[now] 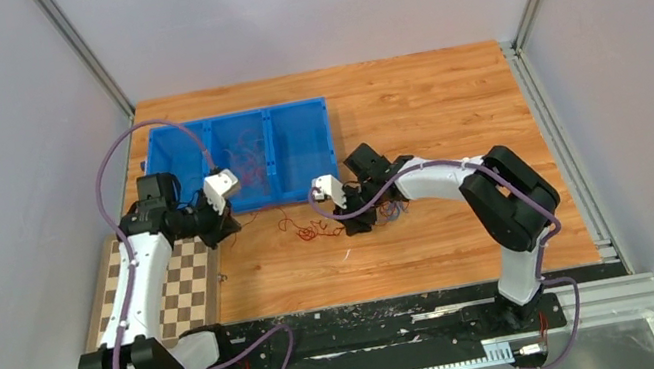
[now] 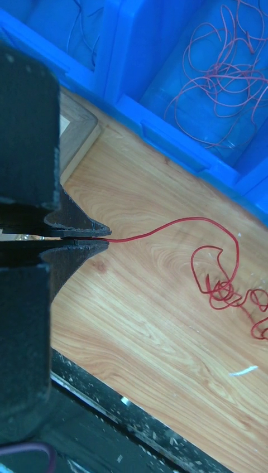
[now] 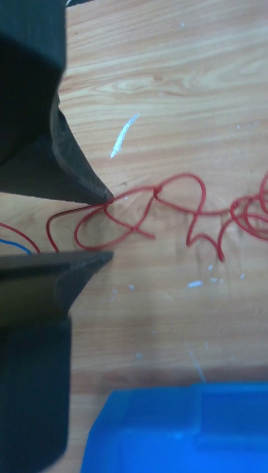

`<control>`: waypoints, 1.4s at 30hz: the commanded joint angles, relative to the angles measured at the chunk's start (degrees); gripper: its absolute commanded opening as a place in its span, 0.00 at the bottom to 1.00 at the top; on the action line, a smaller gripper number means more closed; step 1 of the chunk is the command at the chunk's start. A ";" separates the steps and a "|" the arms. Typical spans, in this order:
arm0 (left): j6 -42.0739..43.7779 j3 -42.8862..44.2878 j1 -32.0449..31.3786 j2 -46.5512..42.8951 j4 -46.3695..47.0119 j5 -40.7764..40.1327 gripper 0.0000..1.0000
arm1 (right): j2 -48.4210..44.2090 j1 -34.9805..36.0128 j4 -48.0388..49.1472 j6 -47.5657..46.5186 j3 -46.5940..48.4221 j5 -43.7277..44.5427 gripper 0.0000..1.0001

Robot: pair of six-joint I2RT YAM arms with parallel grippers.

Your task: Untangle the cables

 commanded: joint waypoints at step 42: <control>-65.13 37.94 23.65 1.74 44.43 16.19 0.00 | -16.33 -44.07 -24.29 -14.17 -0.43 -6.01 0.24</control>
